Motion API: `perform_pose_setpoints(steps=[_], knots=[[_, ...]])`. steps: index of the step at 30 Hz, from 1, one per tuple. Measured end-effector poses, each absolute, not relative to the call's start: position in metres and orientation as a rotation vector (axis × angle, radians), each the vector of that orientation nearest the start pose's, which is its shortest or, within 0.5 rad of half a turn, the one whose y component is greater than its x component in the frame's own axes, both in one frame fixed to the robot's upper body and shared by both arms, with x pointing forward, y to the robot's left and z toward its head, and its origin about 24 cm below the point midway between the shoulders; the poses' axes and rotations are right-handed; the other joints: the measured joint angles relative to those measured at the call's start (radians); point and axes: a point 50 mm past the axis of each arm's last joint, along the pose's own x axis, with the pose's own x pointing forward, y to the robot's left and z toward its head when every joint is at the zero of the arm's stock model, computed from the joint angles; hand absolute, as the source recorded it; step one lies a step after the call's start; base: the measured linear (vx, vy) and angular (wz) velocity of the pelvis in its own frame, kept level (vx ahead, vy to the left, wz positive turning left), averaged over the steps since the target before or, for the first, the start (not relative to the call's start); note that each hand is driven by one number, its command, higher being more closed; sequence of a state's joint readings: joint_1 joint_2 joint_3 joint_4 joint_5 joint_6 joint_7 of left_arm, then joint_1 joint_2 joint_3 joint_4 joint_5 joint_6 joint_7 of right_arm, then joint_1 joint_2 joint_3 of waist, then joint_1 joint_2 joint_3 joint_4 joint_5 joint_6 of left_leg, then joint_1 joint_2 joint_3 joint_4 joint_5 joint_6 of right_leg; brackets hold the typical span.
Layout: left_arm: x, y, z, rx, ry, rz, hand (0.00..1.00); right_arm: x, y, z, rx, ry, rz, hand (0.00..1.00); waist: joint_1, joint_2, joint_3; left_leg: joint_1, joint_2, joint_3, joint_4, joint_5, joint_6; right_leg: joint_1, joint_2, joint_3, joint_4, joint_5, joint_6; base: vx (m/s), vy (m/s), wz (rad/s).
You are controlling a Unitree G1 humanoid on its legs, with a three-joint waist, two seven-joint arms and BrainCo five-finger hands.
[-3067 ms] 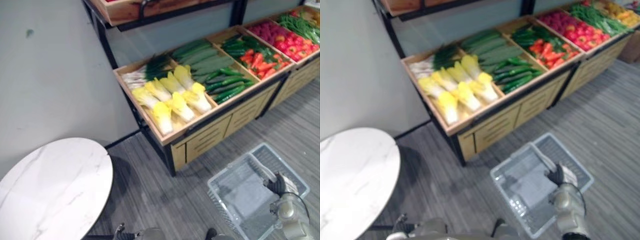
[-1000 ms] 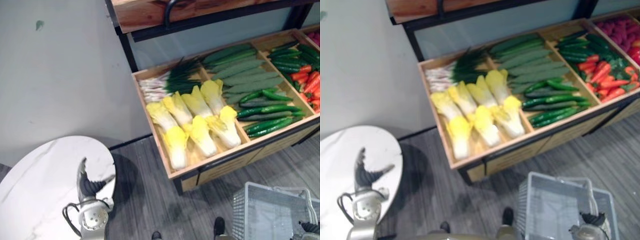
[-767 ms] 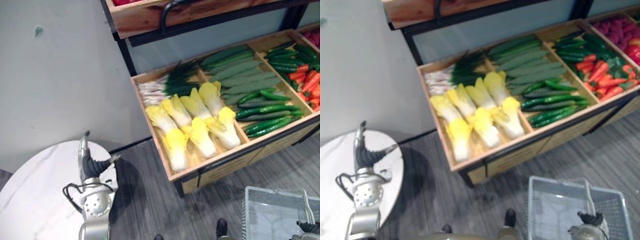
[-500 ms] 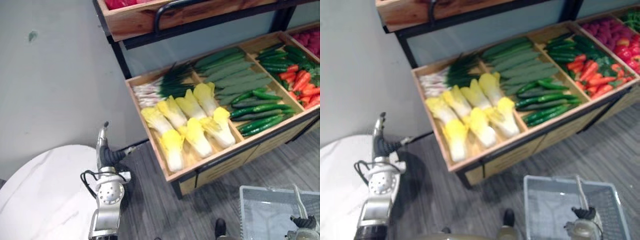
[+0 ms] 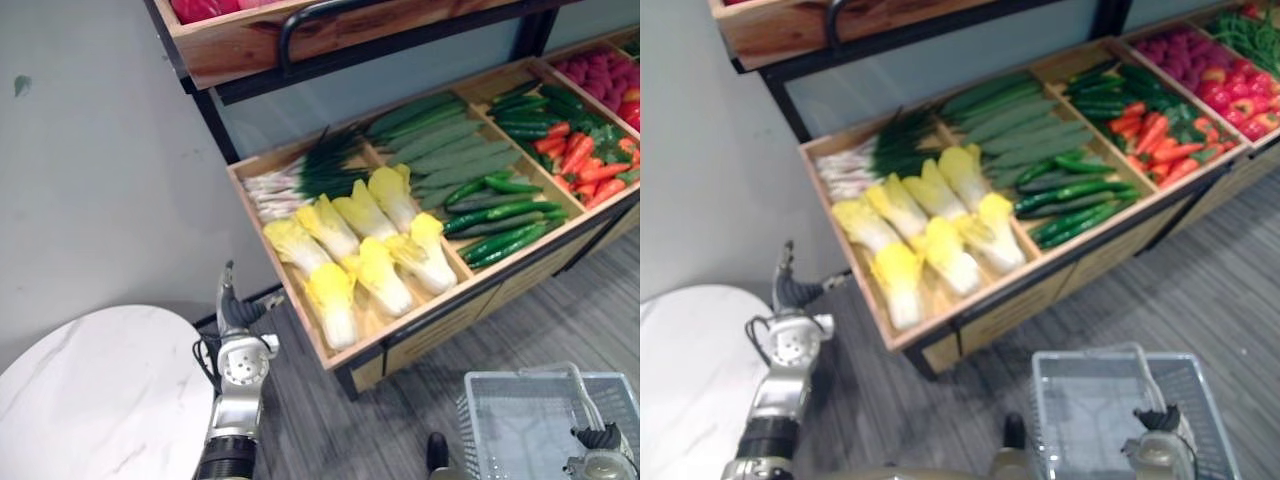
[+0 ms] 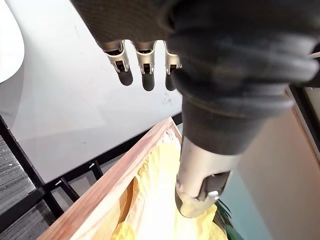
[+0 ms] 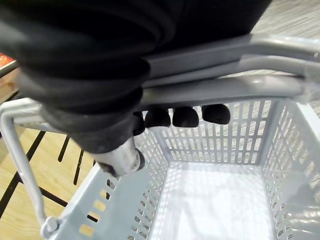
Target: Pick vegetable in the basket
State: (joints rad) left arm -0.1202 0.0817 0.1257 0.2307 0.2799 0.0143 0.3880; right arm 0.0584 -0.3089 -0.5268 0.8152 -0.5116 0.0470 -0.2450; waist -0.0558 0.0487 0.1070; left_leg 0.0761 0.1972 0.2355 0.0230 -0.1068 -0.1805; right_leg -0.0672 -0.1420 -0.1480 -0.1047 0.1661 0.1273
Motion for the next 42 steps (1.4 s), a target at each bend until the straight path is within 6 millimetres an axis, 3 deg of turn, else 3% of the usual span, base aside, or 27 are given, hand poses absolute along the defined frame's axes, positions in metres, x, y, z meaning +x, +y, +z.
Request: perform_pose_setpoints(steps=[7,8,13,19,32,42], knots=[[0.282,0.188,0.027,0.375,0.063,0.392,0.00,0.125,-0.343,-0.084,-0.674,0.886,-0.635,1.00,-0.023,-0.012,-0.001,0.001,-0.001,0.009,0.000,-0.004,0.000,-0.008,0.000,0.011,-0.001,0.000,0.001,0.01,-0.008,-0.06],[0.290,0.168,0.027,0.394,0.053,0.310,0.00,0.125,-0.341,-0.085,-0.681,0.883,-0.642,1.00,-0.026,-0.013,-0.001,0.002,-0.002,0.025,-0.002,-0.007,-0.001,-0.016,0.001,0.021,-0.001,0.002,0.003,0.02,-0.032,-0.16],[0.293,0.161,0.030,0.398,0.038,0.284,0.00,0.127,-0.336,-0.087,-0.686,0.881,-0.616,1.00,-0.026,-0.014,0.000,0.003,-0.002,0.025,-0.002,-0.007,-0.001,-0.016,0.001,0.022,-0.001,0.002,0.003,0.00,-0.008,-0.03],[0.290,0.148,0.015,0.412,0.093,0.224,0.00,0.127,-0.326,-0.093,-0.658,0.887,-0.608,1.00,-0.025,-0.019,0.002,0.003,-0.002,0.027,-0.003,-0.008,-0.002,-0.017,0.001,0.023,-0.001,0.002,0.003,0.00,0.000,0.00],[0.285,0.150,-0.006,0.430,0.192,0.224,0.00,0.127,-0.321,-0.095,-0.653,0.890,-0.621,1.00,-0.024,-0.026,0.007,-0.002,-0.002,0.028,-0.004,-0.010,-0.003,-0.023,0.001,0.024,-0.002,0.002,0.003,0.00,0.000,0.00],[0.288,0.150,-0.007,0.436,0.185,0.251,0.00,0.127,-0.321,-0.095,-0.660,0.882,-0.631,1.00,-0.024,-0.028,0.008,-0.006,-0.002,0.053,-0.019,-0.010,-0.003,-0.050,0.006,0.046,-0.001,0.002,0.004,0.01,-0.006,-0.07]])
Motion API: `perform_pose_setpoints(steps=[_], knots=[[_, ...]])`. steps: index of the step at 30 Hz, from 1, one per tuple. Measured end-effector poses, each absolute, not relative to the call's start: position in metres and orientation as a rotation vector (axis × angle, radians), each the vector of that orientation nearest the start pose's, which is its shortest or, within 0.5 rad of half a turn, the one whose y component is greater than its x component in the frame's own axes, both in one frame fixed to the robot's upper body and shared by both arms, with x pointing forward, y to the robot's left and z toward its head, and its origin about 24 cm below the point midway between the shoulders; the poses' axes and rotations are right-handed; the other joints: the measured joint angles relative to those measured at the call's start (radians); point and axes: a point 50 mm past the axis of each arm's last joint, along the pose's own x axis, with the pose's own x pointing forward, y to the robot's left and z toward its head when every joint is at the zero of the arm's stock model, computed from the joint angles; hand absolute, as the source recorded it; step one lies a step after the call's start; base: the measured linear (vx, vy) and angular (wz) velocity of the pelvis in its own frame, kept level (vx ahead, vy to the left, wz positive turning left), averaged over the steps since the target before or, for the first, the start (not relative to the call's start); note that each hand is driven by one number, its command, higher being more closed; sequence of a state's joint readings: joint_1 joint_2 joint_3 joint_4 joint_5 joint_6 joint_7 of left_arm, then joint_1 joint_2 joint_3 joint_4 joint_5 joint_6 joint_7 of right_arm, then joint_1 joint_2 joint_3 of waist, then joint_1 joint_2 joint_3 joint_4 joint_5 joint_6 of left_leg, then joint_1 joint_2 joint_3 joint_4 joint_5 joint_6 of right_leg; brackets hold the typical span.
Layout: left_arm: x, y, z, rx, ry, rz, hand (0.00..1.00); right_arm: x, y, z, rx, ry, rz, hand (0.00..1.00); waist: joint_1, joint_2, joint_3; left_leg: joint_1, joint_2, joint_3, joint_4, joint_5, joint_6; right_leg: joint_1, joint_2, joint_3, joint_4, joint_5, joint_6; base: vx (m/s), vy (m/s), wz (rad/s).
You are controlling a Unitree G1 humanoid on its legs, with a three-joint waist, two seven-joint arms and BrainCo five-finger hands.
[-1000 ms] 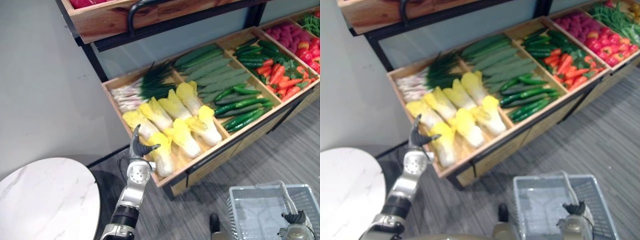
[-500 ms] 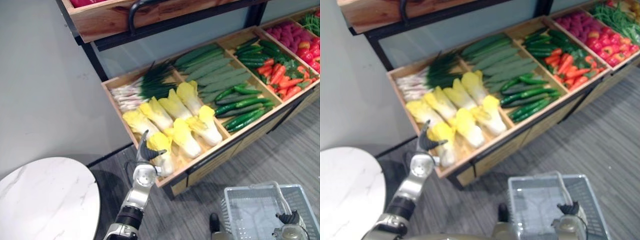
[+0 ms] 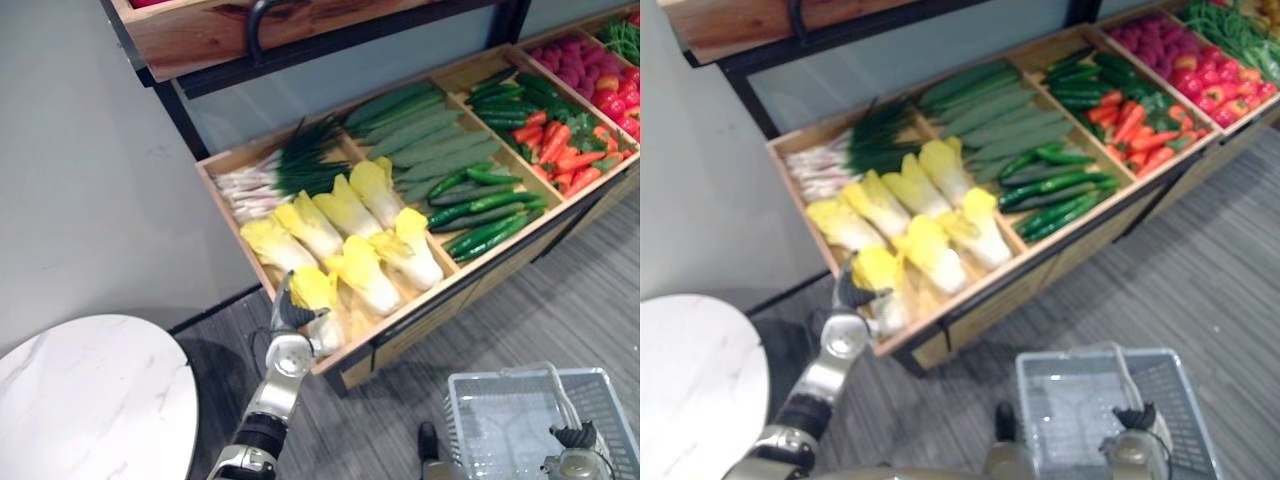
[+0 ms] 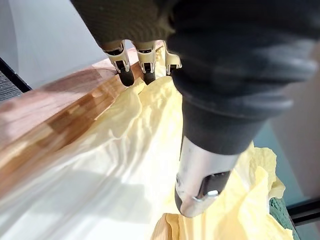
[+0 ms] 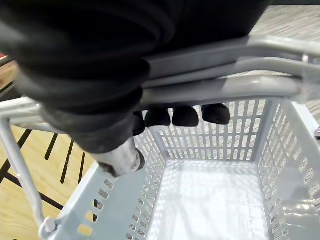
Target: Pick vegetable in the basket
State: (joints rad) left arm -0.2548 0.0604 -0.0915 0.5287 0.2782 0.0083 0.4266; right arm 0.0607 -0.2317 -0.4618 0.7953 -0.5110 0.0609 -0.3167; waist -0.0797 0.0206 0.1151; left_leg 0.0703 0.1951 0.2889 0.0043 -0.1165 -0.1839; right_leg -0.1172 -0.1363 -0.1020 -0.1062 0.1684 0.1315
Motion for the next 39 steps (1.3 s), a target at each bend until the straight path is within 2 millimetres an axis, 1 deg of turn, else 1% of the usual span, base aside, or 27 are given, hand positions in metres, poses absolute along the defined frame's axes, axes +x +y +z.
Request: perform_pose_setpoints(steps=[3,5,14,15,18,23,28,39], knots=[[0.293,0.147,-0.007,0.437,0.191,0.244,0.00,0.128,-0.320,-0.095,-0.658,0.880,-0.631,1.00,-0.002,-0.005,0.003,-0.003,0.002,0.003,-0.001,-0.001,-0.001,-0.006,0.003,0.002,0.000,0.000,0.000,0.02,-0.013,-0.03],[0.295,0.144,-0.003,0.425,0.168,0.248,0.00,0.128,-0.320,-0.094,-0.659,0.877,-0.632,1.00,0.000,-0.012,0.007,-0.021,0.001,0.004,-0.001,0.000,-0.001,-0.025,0.002,0.004,0.000,0.001,0.001,0.00,0.000,0.00],[0.298,0.136,0.003,0.428,0.125,0.233,0.00,0.131,-0.318,-0.094,-0.665,0.869,-0.621,1.00,0.000,-0.019,0.011,-0.031,0.001,0.008,0.000,-0.002,-0.002,-0.036,0.003,0.009,0.000,0.001,0.001,0.00,0.000,0.00],[0.299,0.135,0.003,0.422,0.124,0.230,1.00,0.131,-0.317,-0.094,-0.667,0.869,-0.618,1.00,0.000,-0.020,0.012,-0.031,0.001,0.008,0.001,-0.002,-0.003,-0.036,0.003,0.010,0.000,0.001,0.001,0.00,0.000,0.00],[0.301,0.133,0.007,0.409,0.107,0.223,1.00,0.133,-0.315,-0.095,-0.673,0.867,-0.603,1.00,0.001,-0.022,0.013,-0.029,0.002,0.015,0.003,-0.006,-0.007,-0.038,0.006,0.018,0.000,0.001,0.001,0.00,-0.025,-0.07],[0.304,0.137,0.010,0.425,0.091,0.224,1.00,0.136,-0.314,-0.094,-0.672,0.860,-0.602,1.00,0.001,-0.022,0.014,-0.022,0.004,0.030,0.006,-0.015,-0.008,-0.040,0.009,0.030,0.000,0.001,0.002,0.02,-0.018,-0.09],[0.308,0.139,0.016,0.435,0.064,0.228,1.00,0.140,-0.313,-0.093,-0.674,0.845,-0.611,1.00,0.003,-0.031,0.028,-0.017,0.002,0.030,0.005,-0.016,-0.008,-0.035,0.008,0.030,0.000,0.001,0.002,0.01,-0.002,0.00],[0.308,0.139,0.013,0.441,0.080,0.218,1.00,0.136,-0.313,-0.096,-0.678,0.860,-0.619,1.00,0.002,-0.035,0.030,0.005,0.001,0.024,0.005,-0.016,-0.008,-0.008,0.005,0.023,0.000,0.000,0.002,0.00,-0.002,0.01]])
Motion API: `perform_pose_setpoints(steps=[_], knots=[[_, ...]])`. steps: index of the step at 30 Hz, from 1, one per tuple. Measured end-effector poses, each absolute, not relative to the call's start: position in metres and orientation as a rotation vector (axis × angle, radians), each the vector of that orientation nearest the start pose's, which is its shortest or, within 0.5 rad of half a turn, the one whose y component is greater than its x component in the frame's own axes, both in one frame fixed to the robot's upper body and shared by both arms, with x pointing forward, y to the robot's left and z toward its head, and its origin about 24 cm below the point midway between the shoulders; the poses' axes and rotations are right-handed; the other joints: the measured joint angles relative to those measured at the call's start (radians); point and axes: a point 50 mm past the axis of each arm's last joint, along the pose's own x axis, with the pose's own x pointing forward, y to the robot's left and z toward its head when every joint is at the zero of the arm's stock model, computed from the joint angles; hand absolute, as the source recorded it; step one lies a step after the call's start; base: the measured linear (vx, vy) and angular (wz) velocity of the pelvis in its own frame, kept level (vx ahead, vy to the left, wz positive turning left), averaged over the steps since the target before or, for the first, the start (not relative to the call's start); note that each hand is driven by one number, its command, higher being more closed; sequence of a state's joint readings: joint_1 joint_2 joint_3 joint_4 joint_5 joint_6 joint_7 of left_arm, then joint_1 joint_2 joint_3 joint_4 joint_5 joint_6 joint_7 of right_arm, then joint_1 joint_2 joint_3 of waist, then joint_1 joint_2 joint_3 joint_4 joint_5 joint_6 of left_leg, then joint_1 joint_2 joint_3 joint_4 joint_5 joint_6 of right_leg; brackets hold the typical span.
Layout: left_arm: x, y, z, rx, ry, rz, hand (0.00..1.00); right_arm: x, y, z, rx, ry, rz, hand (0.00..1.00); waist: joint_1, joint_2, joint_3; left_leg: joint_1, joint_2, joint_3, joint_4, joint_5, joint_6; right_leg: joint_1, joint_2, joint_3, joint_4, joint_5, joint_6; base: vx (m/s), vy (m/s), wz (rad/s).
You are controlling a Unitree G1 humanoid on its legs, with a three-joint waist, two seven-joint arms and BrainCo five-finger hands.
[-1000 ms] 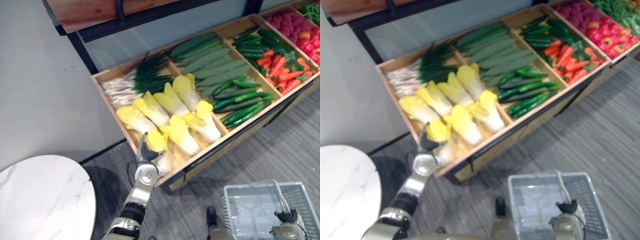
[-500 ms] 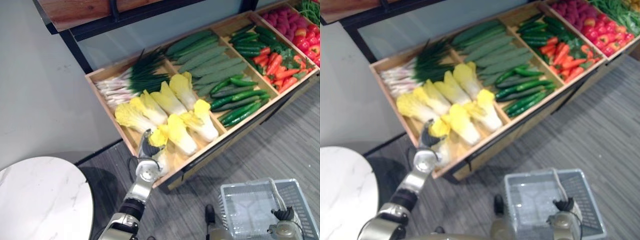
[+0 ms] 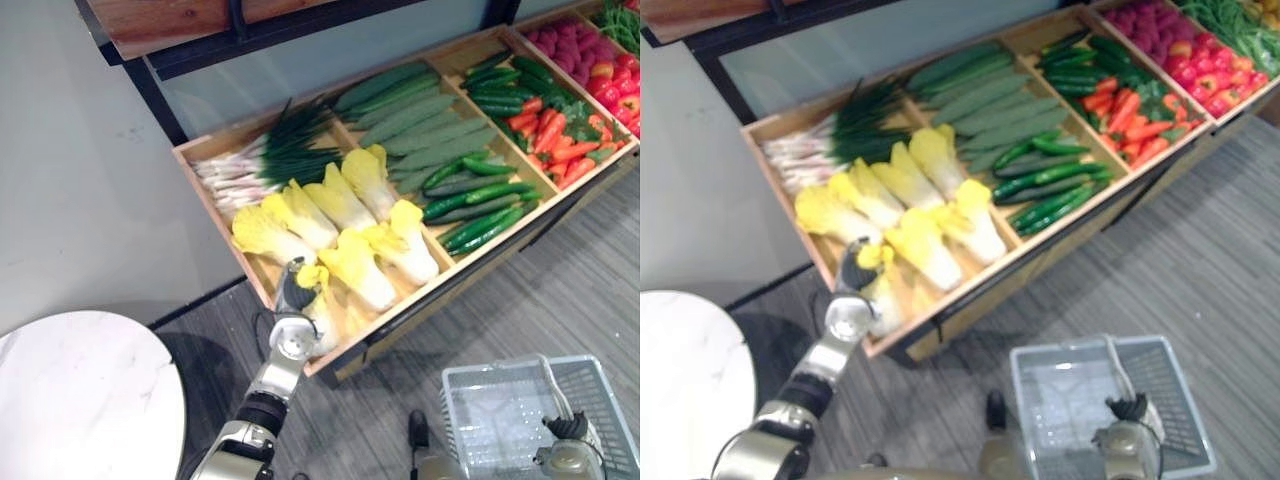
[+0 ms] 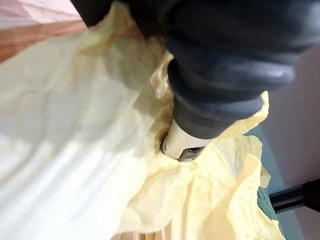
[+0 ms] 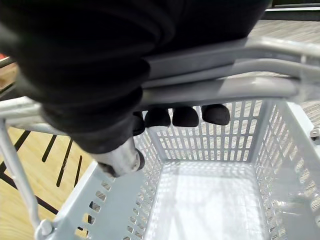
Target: Pick vegetable in the basket
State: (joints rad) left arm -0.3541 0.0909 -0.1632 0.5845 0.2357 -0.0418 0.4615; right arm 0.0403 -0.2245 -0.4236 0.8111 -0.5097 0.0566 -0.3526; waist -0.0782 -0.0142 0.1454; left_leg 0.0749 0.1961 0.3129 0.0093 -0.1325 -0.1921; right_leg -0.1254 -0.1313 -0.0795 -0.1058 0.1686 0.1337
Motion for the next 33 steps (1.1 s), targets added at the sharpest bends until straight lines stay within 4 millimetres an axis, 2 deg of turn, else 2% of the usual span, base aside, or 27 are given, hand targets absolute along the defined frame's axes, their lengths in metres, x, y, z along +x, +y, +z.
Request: perform_pose_setpoints(steps=[5,11,15,19,24,29,33], knots=[[0.307,0.131,0.020,0.400,0.051,0.186,1.00,0.131,-0.312,-0.101,-0.673,0.890,-0.613,1.00,0.001,0.002,-0.001,-0.003,-0.002,-0.024,0.001,0.001,0.001,0.012,-0.007,-0.026,0.000,0.000,0.000,0.00,-0.018,0.13],[0.292,0.116,0.042,0.344,-0.067,0.097,1.00,0.130,-0.312,-0.102,-0.669,0.900,-0.615,1.00,0.000,0.000,0.000,-0.022,-0.009,-0.052,0.010,0.001,0.002,0.014,-0.018,-0.053,0.001,0.000,0.000,0.02,-0.010,0.11],[0.283,0.113,0.060,0.303,-0.147,0.080,1.00,0.132,-0.312,-0.104,-0.644,0.913,-0.628,1.00,0.003,0.001,0.000,-0.019,-0.009,-0.058,0.021,0.001,0.002,0.028,-0.021,-0.059,0.001,0.000,0.000,0.01,-0.017,0.07],[0.273,0.105,0.073,0.272,-0.214,0.036,1.00,0.132,-0.319,-0.102,-0.642,0.920,-0.643,1.00,0.004,0.004,-0.002,-0.021,-0.010,-0.068,0.037,-0.005,0.012,0.040,-0.025,-0.062,0.001,-0.001,0.001,-0.04,-0.017,0.05],[0.265,0.090,0.093,0.234,-0.318,-0.033,1.00,0.130,-0.328,-0.100,-0.660,0.935,-0.644,1.00,0.025,0.004,-0.002,-0.033,-0.010,-0.071,0.050,-0.009,0.016,0.039,-0.025,-0.058,0.001,0.000,0.002,-0.05,-0.019,0.00],[0.255,0.078,0.113,0.192,-0.419,-0.091,1.00,0.131,-0.336,-0.096,-0.681,0.929,-0.647,1.00,0.027,0.004,-0.005,-0.032,-0.011,-0.068,0.054,-0.008,0.017,0.039,-0.025,-0.051,0.004,0.003,0.005,0.00,0.000,0.00],[0.250,0.071,0.121,0.102,-0.431,-0.139,1.00,0.136,-0.340,-0.092,-0.692,0.915,-0.651,1.00,0.028,0.003,-0.006,-0.028,-0.011,-0.058,0.054,-0.008,0.017,0.039,-0.024,-0.045,0.006,0.004,0.006,0.00,-0.003,-0.03]])
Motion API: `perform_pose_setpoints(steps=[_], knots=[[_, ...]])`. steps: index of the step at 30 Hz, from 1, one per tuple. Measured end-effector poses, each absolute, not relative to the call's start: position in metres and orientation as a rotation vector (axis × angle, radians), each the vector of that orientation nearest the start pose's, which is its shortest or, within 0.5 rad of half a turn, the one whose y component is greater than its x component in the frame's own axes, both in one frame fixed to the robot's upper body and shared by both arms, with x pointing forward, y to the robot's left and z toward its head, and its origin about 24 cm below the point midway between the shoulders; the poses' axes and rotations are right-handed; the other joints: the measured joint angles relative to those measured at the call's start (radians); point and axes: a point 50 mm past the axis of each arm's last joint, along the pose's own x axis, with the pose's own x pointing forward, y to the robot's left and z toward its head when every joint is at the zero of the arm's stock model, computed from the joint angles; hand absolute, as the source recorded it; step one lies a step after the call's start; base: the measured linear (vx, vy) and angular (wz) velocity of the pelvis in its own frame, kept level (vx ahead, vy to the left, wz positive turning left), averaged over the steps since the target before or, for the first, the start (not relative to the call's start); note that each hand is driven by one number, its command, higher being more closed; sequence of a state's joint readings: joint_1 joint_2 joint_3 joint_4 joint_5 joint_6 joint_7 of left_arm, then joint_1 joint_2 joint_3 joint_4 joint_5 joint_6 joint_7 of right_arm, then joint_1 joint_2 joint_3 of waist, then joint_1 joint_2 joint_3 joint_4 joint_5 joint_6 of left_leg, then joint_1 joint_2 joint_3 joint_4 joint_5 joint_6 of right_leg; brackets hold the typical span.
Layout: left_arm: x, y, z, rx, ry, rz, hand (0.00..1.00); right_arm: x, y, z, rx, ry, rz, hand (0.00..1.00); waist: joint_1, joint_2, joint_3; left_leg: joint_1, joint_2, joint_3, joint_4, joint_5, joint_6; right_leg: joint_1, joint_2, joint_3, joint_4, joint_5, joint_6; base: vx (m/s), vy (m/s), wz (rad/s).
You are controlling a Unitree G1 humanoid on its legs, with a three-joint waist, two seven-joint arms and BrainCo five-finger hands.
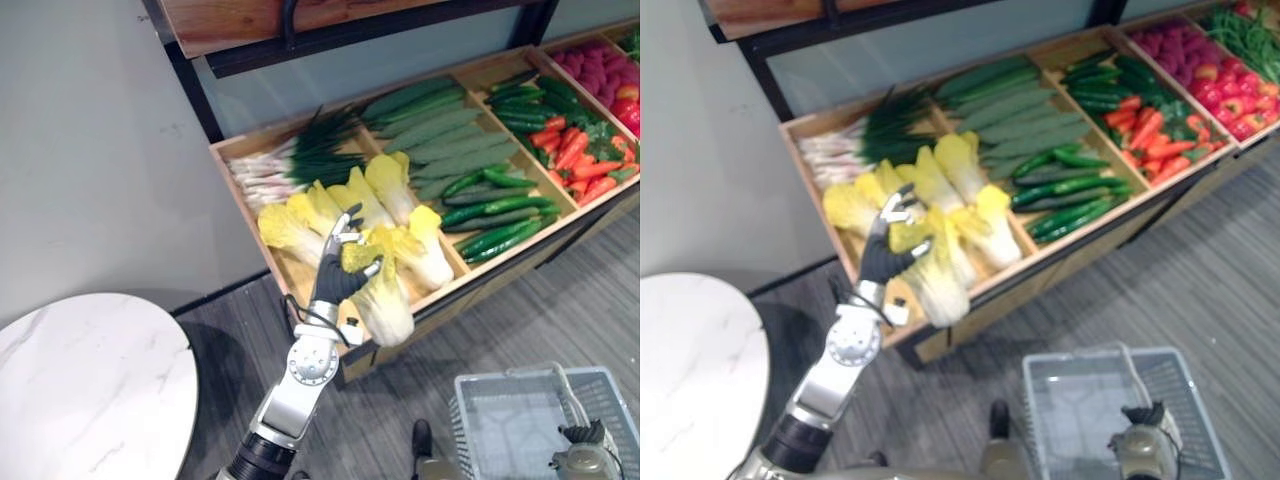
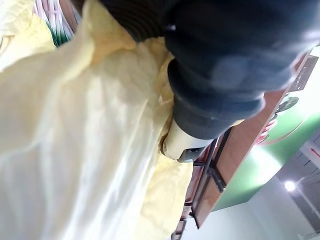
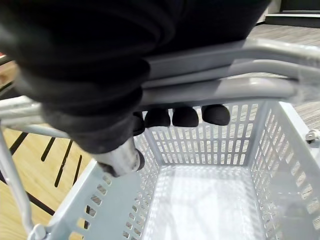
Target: Pick vegetable in the basket
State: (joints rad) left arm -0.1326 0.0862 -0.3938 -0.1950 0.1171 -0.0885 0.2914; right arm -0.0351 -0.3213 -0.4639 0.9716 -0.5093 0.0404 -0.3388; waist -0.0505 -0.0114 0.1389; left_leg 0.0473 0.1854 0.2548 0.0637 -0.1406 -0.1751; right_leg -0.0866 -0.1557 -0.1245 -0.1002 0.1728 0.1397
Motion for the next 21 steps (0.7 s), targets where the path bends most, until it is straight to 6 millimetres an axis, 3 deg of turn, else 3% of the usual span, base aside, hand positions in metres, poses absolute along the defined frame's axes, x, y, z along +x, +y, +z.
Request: perform_pose_setpoints(steps=[3,8,14,16,21], knots=[[0.245,0.062,0.128,0.019,-0.440,-0.214,1.00,0.149,-0.346,-0.083,-0.721,0.881,-0.622,1.00,0.001,0.000,-0.002,0.008,-0.001,0.012,0.002,-0.003,0.001,-0.004,0.001,0.017,0.007,0.001,0.001,-0.02,-0.009,-0.15],[0.232,0.016,0.144,-0.047,-0.503,-0.468,1.00,0.184,-0.351,-0.051,-0.845,0.717,-0.550,1.00,-0.004,0.003,-0.020,0.008,-0.005,0.046,0.012,-0.010,0.003,-0.033,0.002,0.056,0.019,0.005,0.007,-0.03,-0.010,-0.21],[0.217,-0.018,0.155,-0.089,-0.549,-0.639,1.00,0.217,-0.339,-0.011,-0.911,0.483,-0.522,1.00,-0.028,0.011,-0.028,0.010,-0.004,0.085,0.038,-0.028,0.003,-0.055,0.007,0.097,0.018,0.014,0.009,-0.02,-0.011,-0.21],[0.216,-0.030,0.152,-0.072,-0.538,-0.693,1.00,0.219,-0.333,0.002,-0.941,0.404,-0.511,1.00,-0.030,0.011,-0.028,0.008,-0.004,0.096,0.044,-0.034,0.003,-0.063,0.009,0.111,0.019,0.016,0.009,0.00,-0.011,-0.18],[0.221,-0.045,0.140,-0.010,-0.493,-0.742,1.00,0.218,-0.320,0.010,-0.930,0.336,-0.493,1.00,-0.034,0.010,-0.028,0.026,-0.005,0.121,0.042,-0.038,0.003,-0.066,0.015,0.138,0.018,0.019,0.008,0.00,-0.014,-0.14]])
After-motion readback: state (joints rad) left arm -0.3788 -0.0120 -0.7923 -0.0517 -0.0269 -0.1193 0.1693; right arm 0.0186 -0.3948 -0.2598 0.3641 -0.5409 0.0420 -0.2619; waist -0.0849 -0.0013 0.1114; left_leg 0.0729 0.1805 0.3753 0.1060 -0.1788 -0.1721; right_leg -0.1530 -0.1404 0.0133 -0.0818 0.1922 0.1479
